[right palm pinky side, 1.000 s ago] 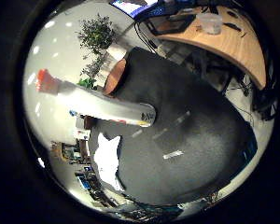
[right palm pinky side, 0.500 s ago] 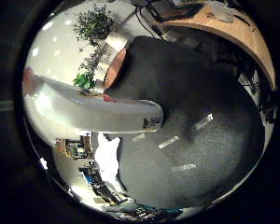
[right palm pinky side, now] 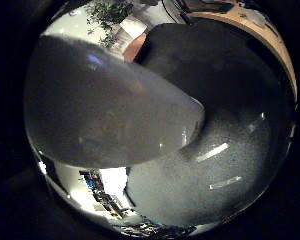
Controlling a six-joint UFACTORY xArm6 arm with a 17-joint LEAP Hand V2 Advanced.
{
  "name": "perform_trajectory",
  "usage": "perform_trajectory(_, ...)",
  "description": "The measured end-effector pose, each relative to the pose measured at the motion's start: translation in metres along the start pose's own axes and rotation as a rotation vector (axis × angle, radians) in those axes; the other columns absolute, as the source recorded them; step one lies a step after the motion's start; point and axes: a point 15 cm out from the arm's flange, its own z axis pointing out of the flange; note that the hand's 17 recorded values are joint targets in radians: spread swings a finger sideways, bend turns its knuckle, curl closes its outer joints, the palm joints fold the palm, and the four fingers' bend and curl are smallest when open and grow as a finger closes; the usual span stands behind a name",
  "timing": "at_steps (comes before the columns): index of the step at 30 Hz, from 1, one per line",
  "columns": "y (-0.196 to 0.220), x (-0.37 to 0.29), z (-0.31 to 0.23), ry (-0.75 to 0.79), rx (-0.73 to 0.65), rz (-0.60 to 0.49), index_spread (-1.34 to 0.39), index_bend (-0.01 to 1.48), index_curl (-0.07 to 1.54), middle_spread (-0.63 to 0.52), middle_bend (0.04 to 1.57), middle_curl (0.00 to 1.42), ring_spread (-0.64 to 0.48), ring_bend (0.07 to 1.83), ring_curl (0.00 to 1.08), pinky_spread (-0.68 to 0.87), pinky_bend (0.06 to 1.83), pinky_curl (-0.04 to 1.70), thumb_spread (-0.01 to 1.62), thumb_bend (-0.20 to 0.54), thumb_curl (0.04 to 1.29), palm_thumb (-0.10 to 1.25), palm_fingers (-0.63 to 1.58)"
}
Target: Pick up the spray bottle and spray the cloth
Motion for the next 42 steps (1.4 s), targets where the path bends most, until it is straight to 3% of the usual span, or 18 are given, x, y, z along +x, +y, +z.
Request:
perform_trajectory(3, -0.002, -0.001, 0.007, 0.012, 0.014, 0.003, -0.42, 0.16, 0.25, -0.29, 0.57, 0.49, -0.29, 1.01, 0.46, -0.24, 1.04, 0.27, 1.0, -0.013, 0.48, 0.72, 1.1)
perform_trajectory(5, -0.002, -0.001, 0.01, 0.017, 0.019, 0.005, -0.47, 0.21, 0.29, -0.35, 0.68, 0.55, -0.32, 1.06, 0.49, -0.39, 1.08, 0.3, 0.93, -0.016, 0.51, 0.77, 1.18)
perform_trajectory(7, -0.001, -0.002, 0.011, 0.016, 0.018, 0.004, -0.51, 0.39, 0.38, -0.37, 0.8, 0.61, -0.32, 1.11, 0.51, -0.44, 1.15, 0.35, 0.89, -0.019, 0.52, 0.81, 1.32)
perform_trajectory(10, -0.001, -0.003, 0.012, 0.013, 0.017, 0.004, -0.48, 0.67, 0.52, -0.34, 0.95, 0.68, -0.29, 1.17, 0.54, -0.42, 1.2, 0.4, 0.9, -0.017, 0.54, 0.82, 1.4)
perform_trajectory(13, -0.003, -0.008, 0.013, -0.007, 0.025, 0.009, -0.39, 0.94, 0.64, -0.28, 1.12, 0.74, -0.26, 1.26, 0.59, -0.36, 1.27, 0.46, 1.01, 0.038, 0.6, 0.95, 1.32)
perform_trajectory(15, -0.005, -0.014, 0.013, -0.019, 0.023, -0.001, -0.36, 1.01, 0.68, -0.25, 1.18, 0.76, -0.25, 1.31, 0.61, -0.34, 1.31, 0.49, 1.02, 0.056, 0.65, 1.0, 1.28)
perform_trajectory(31, -0.003, -0.052, -0.012, -0.011, -0.017, -0.096, -0.28, 1.14, 0.7, -0.19, 1.31, 0.75, -0.23, 1.39, 0.64, -0.29, 1.35, 0.58, 0.91, -0.011, 0.9, 1.08, 1.2)
perform_trajectory(42, 0.051, -0.109, -0.076, -0.023, -0.233, -0.202, -0.27, 1.15, 0.69, -0.19, 1.33, 0.74, -0.22, 1.4, 0.64, -0.31, 1.33, 0.6, 0.83, -0.011, 1.0, 1.06, 1.2)
